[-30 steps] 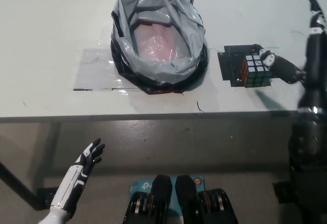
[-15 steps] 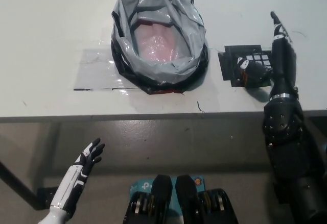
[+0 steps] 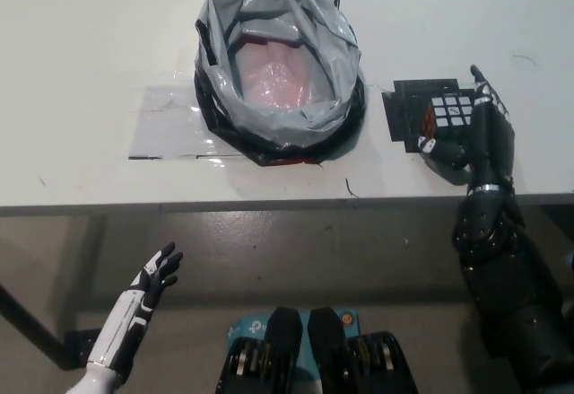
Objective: Use the right hand to pick up a rubix's cube and place it into a plastic bag and lift the bag
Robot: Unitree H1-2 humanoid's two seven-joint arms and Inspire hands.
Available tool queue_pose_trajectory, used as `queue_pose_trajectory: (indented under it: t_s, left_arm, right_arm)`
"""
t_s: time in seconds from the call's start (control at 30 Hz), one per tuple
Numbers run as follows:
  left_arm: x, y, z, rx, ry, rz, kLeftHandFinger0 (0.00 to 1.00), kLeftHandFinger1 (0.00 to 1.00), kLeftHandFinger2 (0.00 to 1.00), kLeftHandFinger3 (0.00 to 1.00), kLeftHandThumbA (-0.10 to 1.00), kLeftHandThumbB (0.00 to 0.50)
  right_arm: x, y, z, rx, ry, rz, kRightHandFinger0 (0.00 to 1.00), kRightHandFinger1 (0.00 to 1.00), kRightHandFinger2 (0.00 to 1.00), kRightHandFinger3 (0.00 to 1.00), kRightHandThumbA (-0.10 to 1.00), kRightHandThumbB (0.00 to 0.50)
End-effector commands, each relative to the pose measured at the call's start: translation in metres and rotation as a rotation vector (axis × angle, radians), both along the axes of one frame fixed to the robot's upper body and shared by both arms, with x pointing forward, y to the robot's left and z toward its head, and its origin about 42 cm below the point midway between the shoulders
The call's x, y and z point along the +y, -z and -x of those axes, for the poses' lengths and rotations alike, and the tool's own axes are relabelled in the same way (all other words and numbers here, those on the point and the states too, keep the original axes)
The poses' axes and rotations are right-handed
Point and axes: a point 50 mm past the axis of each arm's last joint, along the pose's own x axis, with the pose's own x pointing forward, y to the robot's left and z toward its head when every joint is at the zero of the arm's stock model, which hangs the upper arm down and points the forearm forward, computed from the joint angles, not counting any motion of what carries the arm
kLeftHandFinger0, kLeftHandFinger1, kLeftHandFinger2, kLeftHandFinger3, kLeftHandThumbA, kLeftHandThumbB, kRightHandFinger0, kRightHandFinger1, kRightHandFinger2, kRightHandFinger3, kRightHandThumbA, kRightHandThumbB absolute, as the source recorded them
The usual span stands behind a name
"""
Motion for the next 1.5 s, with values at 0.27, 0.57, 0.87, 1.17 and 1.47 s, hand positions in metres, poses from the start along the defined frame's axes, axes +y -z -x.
queue_pose_trajectory:
  t_s: [0.27, 0.57, 0.87, 1.17, 1.47]
  left_arm:
    - [0.001, -0.015, -0.005, -0.073, 0.011, 0.009, 1.0, 1.0, 1.0, 1.0, 1.0, 0.201]
    - [0.002, -0.017, -0.007, -0.084, 0.014, 0.0, 1.0, 1.0, 1.0, 1.0, 1.0, 0.202]
    - [0.002, -0.019, -0.007, -0.084, 0.009, 0.006, 1.0, 1.0, 1.0, 1.0, 1.0, 0.212]
    - [0.003, -0.021, -0.009, -0.092, 0.003, 0.007, 1.0, 1.0, 1.0, 1.0, 1.0, 0.229]
    - [0.004, -0.023, -0.011, -0.104, -0.003, 0.007, 1.0, 1.0, 1.0, 1.0, 1.0, 0.235]
  right_arm:
    - [-0.002, -0.035, -0.018, -0.108, 0.034, -0.053, 1.0, 1.0, 1.0, 1.0, 0.93, 0.446]
    - [0.009, -0.045, -0.02, -0.129, 0.004, -0.179, 1.0, 1.0, 1.0, 1.0, 0.94, 0.453]
    - [0.023, -0.048, -0.021, -0.202, -0.002, -0.63, 0.69, 0.86, 1.0, 1.0, 0.51, 0.429]
    - [0.014, -0.035, -0.03, -0.083, 0.079, -0.817, 0.0, 0.13, 0.53, 0.52, -0.1, 0.246]
    - [0.011, -0.023, -0.03, -0.05, 0.093, -0.703, 0.0, 0.26, 0.66, 0.72, -0.1, 0.257]
